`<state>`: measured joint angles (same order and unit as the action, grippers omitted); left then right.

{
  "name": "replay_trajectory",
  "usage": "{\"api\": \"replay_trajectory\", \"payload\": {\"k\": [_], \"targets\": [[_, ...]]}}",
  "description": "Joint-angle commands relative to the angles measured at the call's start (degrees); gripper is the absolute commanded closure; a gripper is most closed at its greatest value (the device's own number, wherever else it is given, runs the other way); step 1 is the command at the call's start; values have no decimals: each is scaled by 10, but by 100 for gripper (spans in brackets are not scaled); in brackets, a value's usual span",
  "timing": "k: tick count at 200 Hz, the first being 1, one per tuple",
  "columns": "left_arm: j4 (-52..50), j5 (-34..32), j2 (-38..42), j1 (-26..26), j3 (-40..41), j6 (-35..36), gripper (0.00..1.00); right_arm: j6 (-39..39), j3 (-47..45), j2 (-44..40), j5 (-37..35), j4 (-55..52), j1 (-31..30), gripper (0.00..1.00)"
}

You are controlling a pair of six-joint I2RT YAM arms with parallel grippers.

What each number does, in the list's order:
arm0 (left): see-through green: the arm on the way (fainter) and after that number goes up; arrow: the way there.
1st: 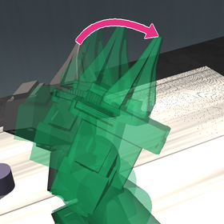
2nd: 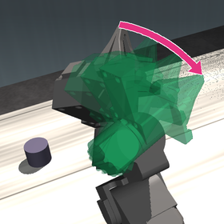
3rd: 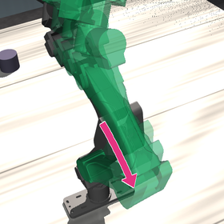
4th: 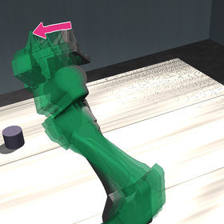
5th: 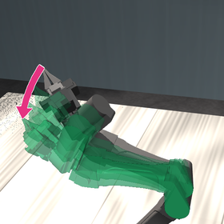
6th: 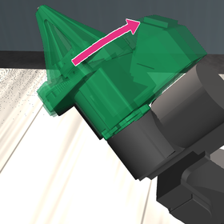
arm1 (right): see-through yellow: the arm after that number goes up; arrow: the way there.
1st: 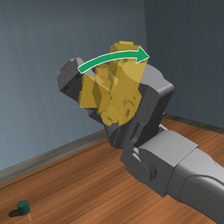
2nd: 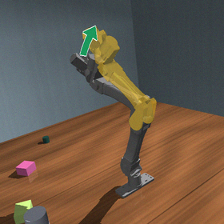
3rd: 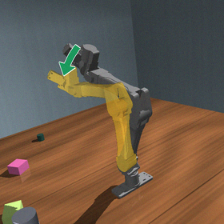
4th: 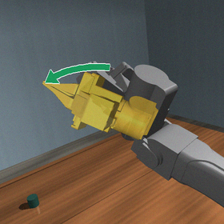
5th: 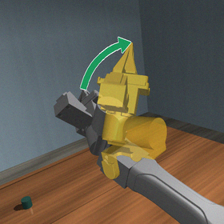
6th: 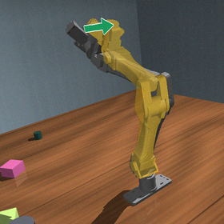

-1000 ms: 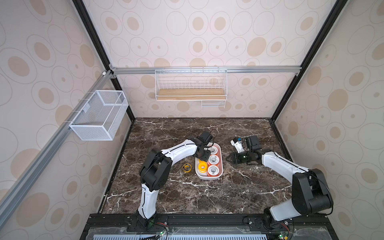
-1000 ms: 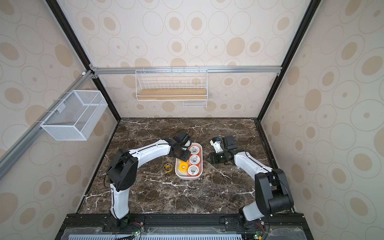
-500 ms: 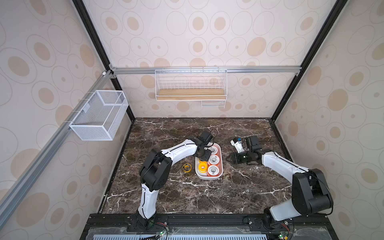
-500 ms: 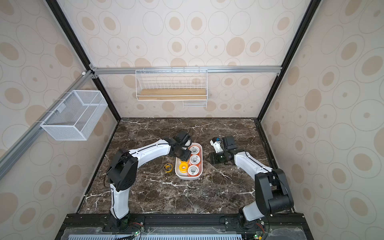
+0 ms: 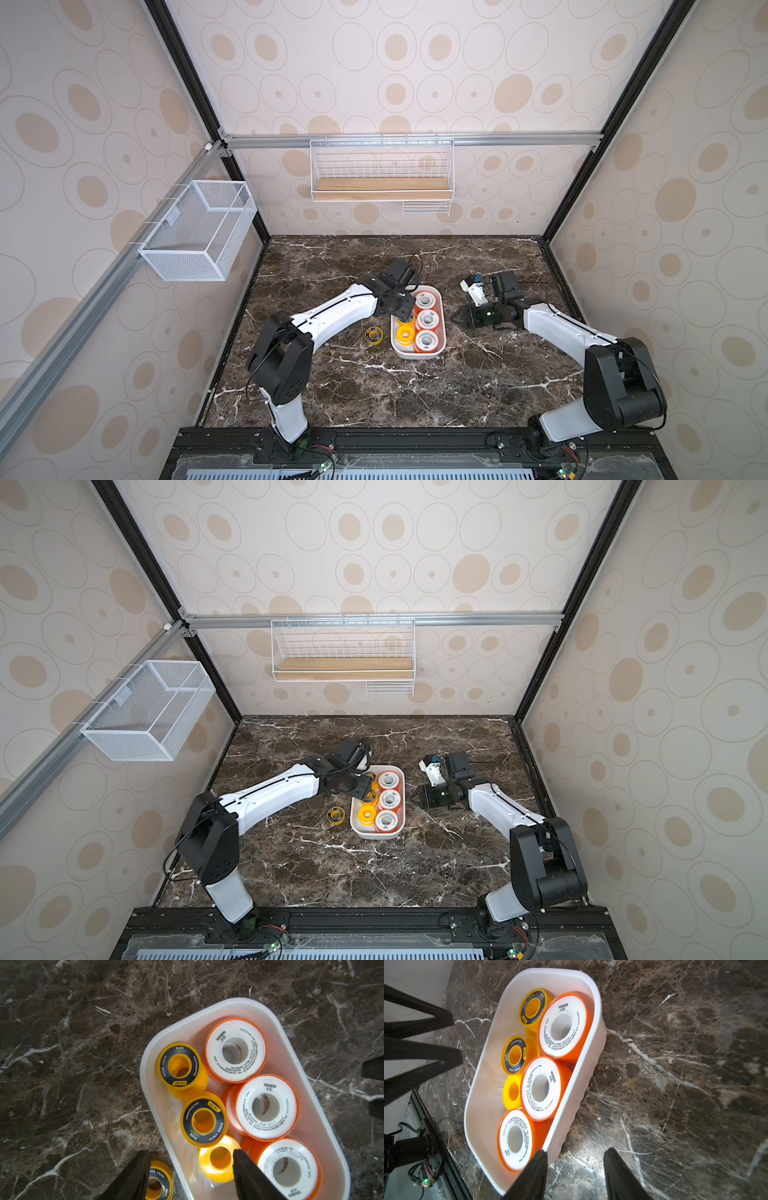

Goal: Put the sealing tape into the storage box
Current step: Place the sealing tape in the storage box, then pick up the sealing tape at the center of the board.

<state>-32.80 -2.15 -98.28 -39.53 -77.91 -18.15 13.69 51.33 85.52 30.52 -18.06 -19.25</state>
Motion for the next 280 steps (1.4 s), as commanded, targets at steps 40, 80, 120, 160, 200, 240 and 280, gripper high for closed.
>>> {"api": "replay_trajectory", "payload": {"k": [40, 80, 120, 160, 200, 240, 280], "targets": [[14, 4, 106, 51, 115, -49, 33, -9, 2, -1, 28, -8, 1, 50], [16, -3, 168, 71, 192, -52, 33, -6, 18, 32, 48, -5, -12, 51], [12, -16, 183, 77, 234, -50, 31, 12, 26, 62, 47, 11, -27, 52], [29, -18, 169, 77, 257, -43, 26, 15, 31, 68, 45, 14, -34, 53], [54, 18, 123, 77, 261, -31, 26, 25, 37, 82, 38, 16, -34, 59], [81, 41, 102, 77, 266, -15, 18, 34, 42, 90, 45, 23, -35, 64], [100, 64, 76, 76, 262, 0, 16, 39, 46, 96, 45, 24, -35, 66]]}}
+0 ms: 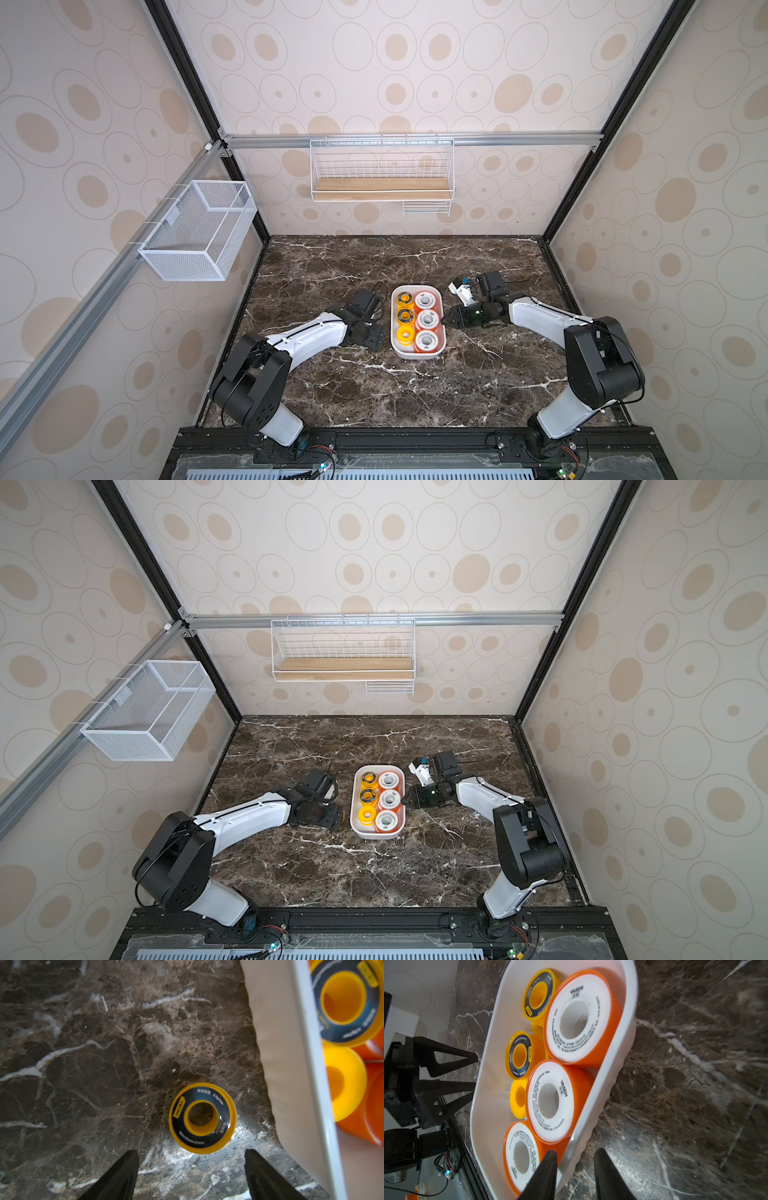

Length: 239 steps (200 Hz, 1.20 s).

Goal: Put the sealing tape into the storage box
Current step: Pick up the sealing tape at the center of the board.

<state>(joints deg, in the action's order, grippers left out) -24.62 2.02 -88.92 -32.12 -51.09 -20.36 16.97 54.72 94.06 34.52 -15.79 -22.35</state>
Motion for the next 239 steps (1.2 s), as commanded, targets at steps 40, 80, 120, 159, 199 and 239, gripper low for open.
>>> {"api": "replay_trajectory", "payload": {"k": [40, 80, 120, 159, 199, 239], "targets": [[25, 32, -59, 3, -30, 40, 17, 6, 14, 13, 4, 0, -4, 66], [23, 15, -86, 2, -48, 38, 25, 7, 15, 14, 4, -2, -6, 67], [34, 13, -93, 2, -54, 36, 30, 7, 15, 14, 3, -4, -5, 67], [28, 2, -82, 3, -60, 29, 42, 7, 15, 13, 3, -4, -5, 66], [2, -33, -47, 3, -59, 22, 43, 7, 17, 12, 3, -6, -6, 66], [-24, -38, 1, 3, -67, 13, 43, 8, 15, 10, 2, -5, -6, 65]]}}
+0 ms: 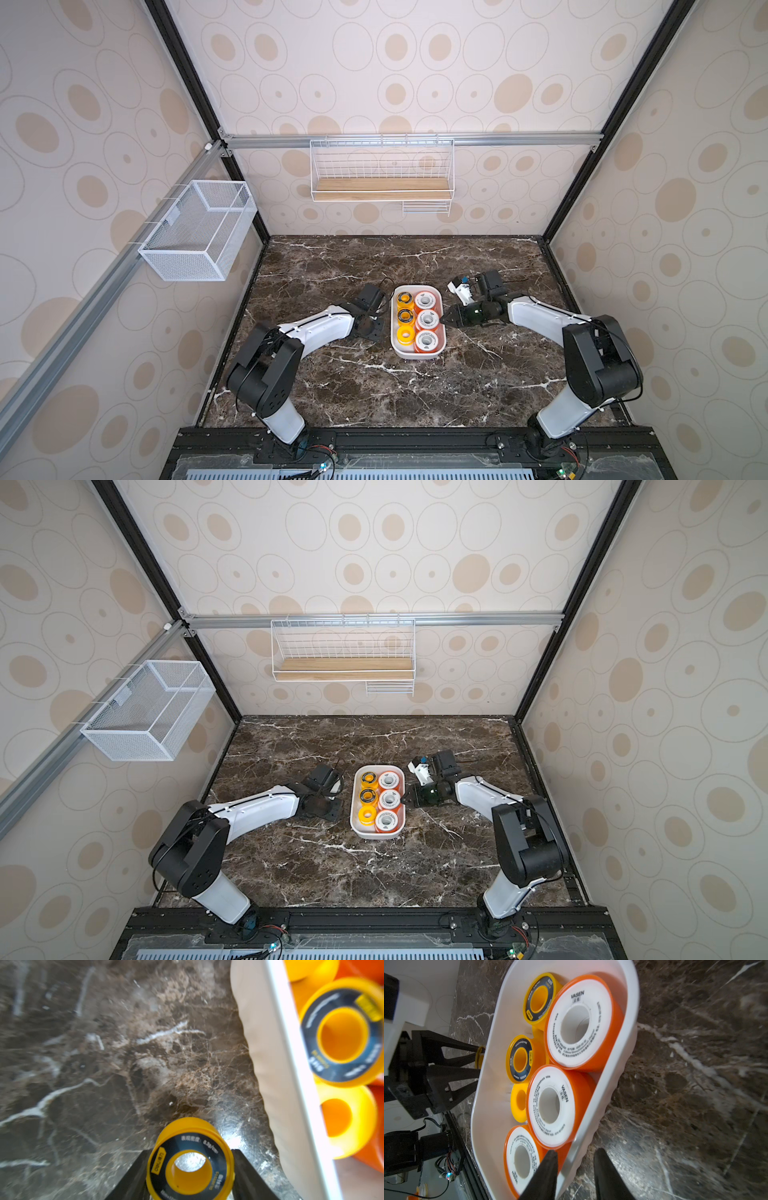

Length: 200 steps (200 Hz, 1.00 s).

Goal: Put the sealing tape into the storage box
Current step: Pick up the sealing tape at the center of the board.

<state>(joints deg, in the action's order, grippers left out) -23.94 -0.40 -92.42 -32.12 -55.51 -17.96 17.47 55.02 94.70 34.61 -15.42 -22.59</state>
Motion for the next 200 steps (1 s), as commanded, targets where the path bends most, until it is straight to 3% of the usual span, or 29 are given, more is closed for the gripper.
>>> {"api": "replay_trajectory", "payload": {"k": [1, 71, 200], "targets": [[-31, -13, 37, 2, -23, -12, 43, 3, 13, 4, 1, -9, -4, 65], [-37, 25, 101, -32, -37, -60, 42, 6, 12, 3, 3, -6, -5, 65], [-65, 21, 56, -109, -106, -32, 42, 5, 13, -1, 3, -11, -7, 65]]}}
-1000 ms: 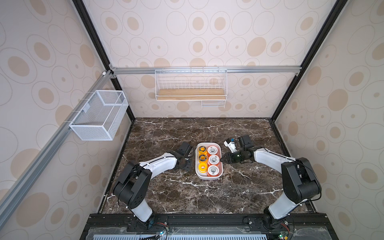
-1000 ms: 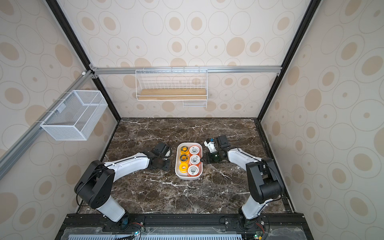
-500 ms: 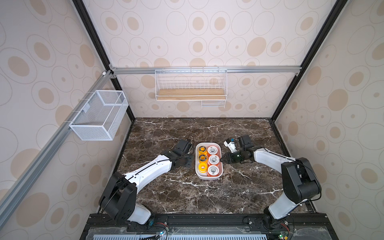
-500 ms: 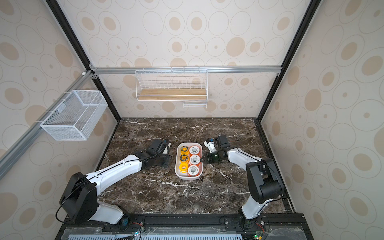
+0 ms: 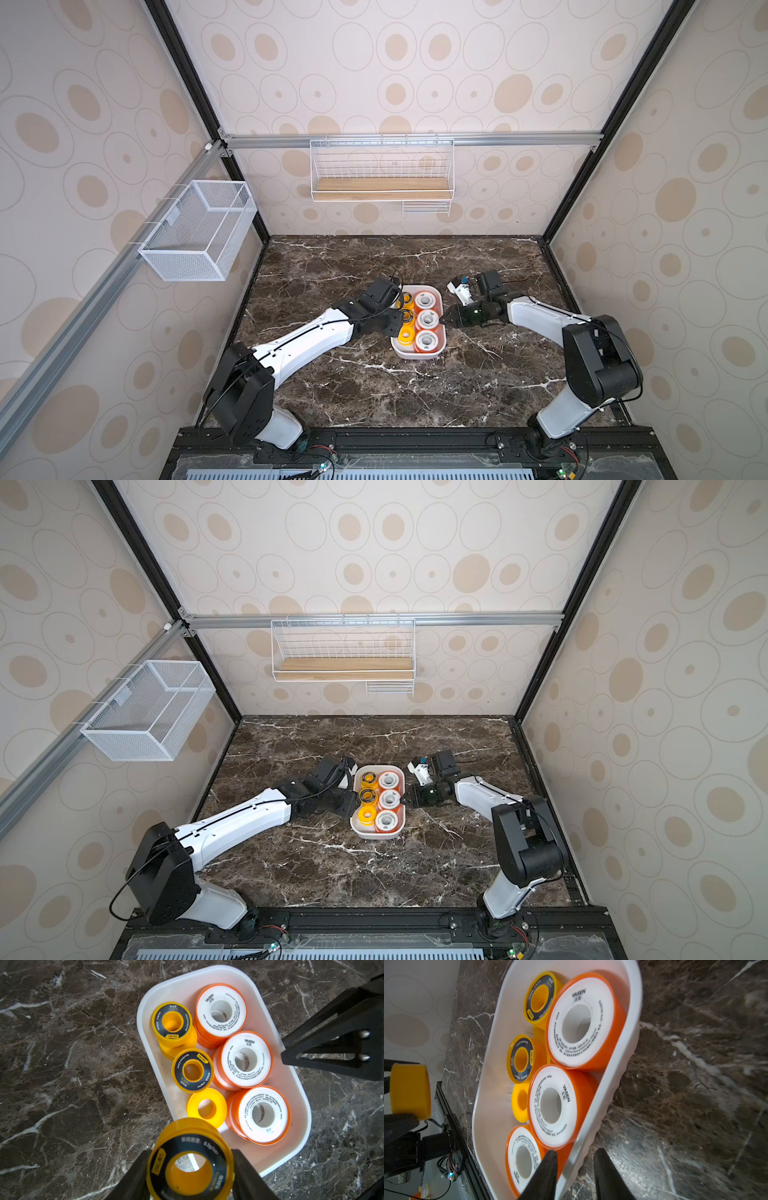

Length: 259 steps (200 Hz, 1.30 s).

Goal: Put the sealing tape into the storage box
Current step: Pick up the sealing tape at the center of the board, then place the sealing tape in the storage box.

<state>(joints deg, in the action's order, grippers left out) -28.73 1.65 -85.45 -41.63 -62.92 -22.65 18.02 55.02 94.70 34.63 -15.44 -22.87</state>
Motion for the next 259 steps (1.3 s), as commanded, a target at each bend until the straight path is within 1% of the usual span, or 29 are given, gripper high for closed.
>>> {"api": "replay_trajectory", "payload": {"k": [1, 21, 67, 106, 121, 176, 215, 259], "targets": [[-18, 0, -14, -14, -32, 16, 42, 0, 13, 0, 2, -11, -4, 65], [-29, -9, -27, -27, -44, 28, 42, 0, 14, 0, 2, -12, -4, 65], [-61, -71, -65, -51, -77, 50, 41, -1, 14, 0, 1, -13, -3, 65], [-70, -86, -100, -62, -95, 68, 41, -1, 12, -1, -1, -11, -3, 65], [-91, -87, -115, -66, -104, 72, 41, -1, 12, 0, -1, -11, -4, 65], [-98, -80, -156, -71, -126, 76, 41, -1, 10, -1, 0, -10, -3, 65], [-98, -70, -174, -72, -134, 79, 41, -2, 9, -2, -2, -11, -3, 65], [-90, -41, -182, -72, -136, 81, 41, -3, 11, -2, -2, -13, -3, 65]]}}
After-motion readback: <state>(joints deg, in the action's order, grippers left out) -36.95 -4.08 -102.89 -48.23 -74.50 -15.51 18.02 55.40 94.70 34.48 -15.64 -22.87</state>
